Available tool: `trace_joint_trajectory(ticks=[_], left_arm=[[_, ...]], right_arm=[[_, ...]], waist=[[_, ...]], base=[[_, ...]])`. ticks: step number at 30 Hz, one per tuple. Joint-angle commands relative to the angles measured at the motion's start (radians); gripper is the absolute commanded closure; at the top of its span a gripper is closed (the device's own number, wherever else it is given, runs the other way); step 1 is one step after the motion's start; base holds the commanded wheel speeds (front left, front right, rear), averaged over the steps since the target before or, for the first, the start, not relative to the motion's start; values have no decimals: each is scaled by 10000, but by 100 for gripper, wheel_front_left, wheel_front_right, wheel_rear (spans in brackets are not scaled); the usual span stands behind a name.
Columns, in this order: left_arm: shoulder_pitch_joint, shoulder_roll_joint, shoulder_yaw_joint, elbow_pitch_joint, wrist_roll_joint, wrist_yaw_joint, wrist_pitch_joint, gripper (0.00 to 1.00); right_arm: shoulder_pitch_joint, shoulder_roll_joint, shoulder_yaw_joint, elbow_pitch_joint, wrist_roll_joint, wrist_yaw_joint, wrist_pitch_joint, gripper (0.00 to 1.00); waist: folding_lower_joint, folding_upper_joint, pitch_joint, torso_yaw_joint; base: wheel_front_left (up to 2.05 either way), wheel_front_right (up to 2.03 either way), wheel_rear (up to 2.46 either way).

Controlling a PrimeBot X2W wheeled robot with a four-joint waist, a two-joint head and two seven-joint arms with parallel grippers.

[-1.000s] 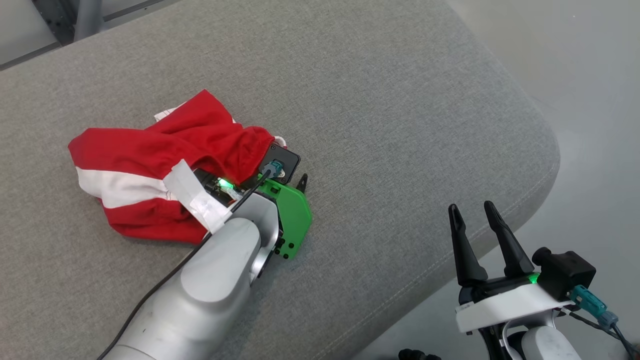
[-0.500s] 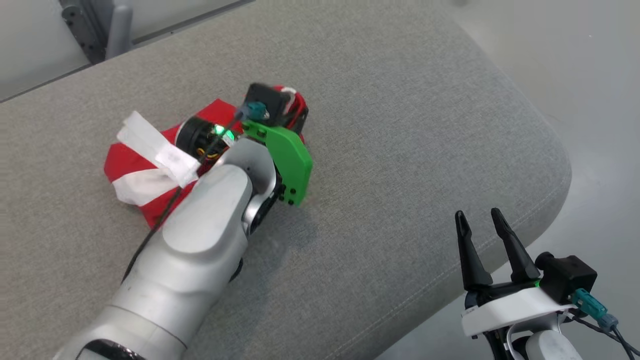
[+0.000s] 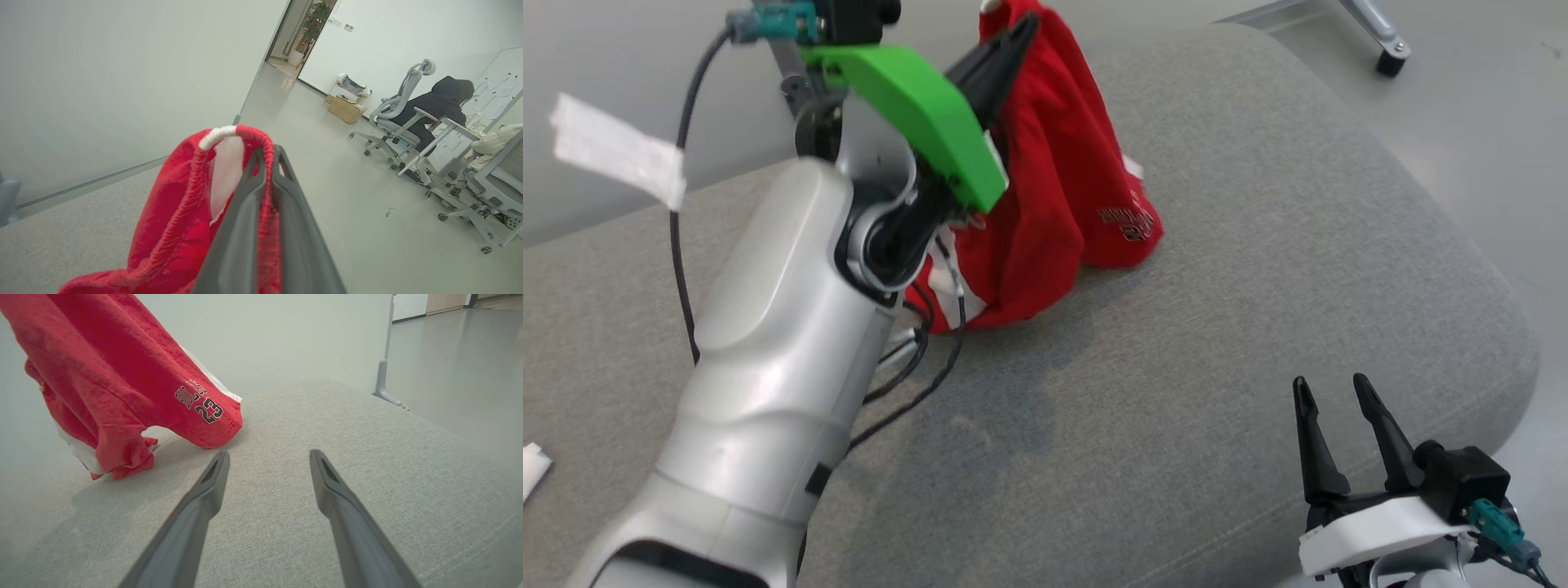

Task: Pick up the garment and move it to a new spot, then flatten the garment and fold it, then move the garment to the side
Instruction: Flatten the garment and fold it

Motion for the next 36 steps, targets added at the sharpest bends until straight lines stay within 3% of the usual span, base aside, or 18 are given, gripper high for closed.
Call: trace_joint_trajectory(ticks=[1,9,15,19,20,21,25,30,33,36], left_arm=[[738,253,-21,-106,-238,-35,124,100],[4463,1774,-443,-1358,-792,-49,-467,100],[6390,2780,-947,-2214,-1361,-44,-1250,98],[7053,2999,-1291,-2259,-1533,-44,-1695,60],[7183,3028,-1338,-2280,-1639,-45,-1769,25],[7278,3059,-1363,-2315,-1723,-45,-1886,0],[7645,3087,-1231,-2110,-1739,-45,-2700,0],[7871,3017,-1005,-1994,-734,71,-4486,0],[7988,2910,-893,-2127,-178,274,-4931,0],[8132,2748,-547,-2476,1022,767,-5142,0]], right_arm=[[141,-31,-50,25,-78,-3,-37,0],[148,-25,-124,5,-223,-3,-36,0],[47,-25,-164,5,-381,-3,-38,0],[-6,-26,-161,41,-444,-3,-36,0],[-15,-26,-134,50,-456,-3,-36,0],[-23,-25,-82,55,-462,-3,-36,0],[-2,-29,61,89,-407,-3,-36,0],[49,-25,47,349,48,-2,-36,0],[-90,-31,-62,534,178,-3,-36,0],[-333,-25,-154,966,250,-2,-36,0]], waist=[[0,-1,-504,893],[0,-1,-147,2180],[0,-1,-71,2889],[0,-1,-130,3187],[0,-1,-158,3228],[0,-1,-188,3258],[0,-1,-330,3329],[0,-1,-548,3411],[0,-1,-596,3481],[0,-1,-632,3643]], base=[[0,0,0],[0,0,0],[0,0,0],[0,0,0],[0,0,0],[0,0,0],[0,0,0],[0,0,0],[0,0,0],[0,0,0]])
